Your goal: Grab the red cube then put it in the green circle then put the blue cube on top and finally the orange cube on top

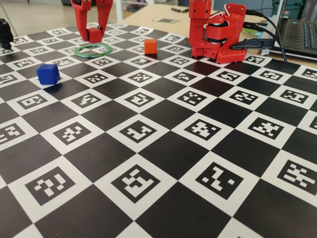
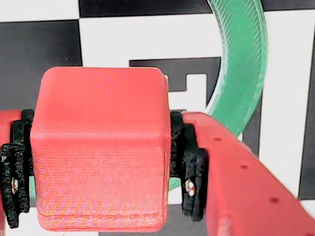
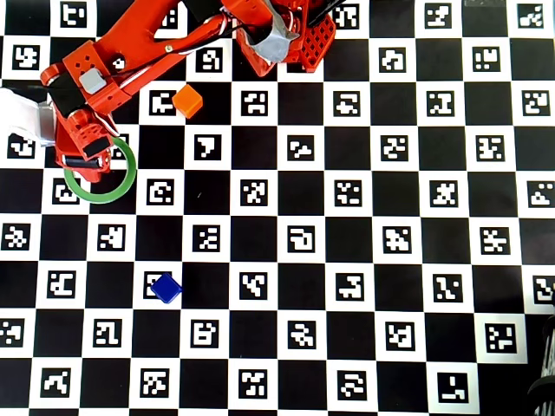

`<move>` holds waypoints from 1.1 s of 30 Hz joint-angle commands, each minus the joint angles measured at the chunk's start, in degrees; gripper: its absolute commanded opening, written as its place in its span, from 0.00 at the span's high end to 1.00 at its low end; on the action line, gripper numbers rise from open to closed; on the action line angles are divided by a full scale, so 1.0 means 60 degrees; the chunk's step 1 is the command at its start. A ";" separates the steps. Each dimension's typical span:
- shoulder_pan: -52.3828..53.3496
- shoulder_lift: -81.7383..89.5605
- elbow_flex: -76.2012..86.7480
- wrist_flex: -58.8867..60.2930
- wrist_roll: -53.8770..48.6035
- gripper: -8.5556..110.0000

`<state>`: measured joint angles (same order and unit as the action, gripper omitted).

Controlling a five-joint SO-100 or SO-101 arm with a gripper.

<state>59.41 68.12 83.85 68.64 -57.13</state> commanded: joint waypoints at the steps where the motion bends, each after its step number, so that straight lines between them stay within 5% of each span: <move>1: 0.0117 0.0278 0.0000 -0.0366 -0.0059 0.81; 21: 0.0161 -0.0088 0.0161 -0.1157 -0.0073 0.81; 33: 0.0278 0.0117 -0.0146 -0.0776 -0.0161 0.58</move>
<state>60.38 65.30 85.78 62.05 -57.66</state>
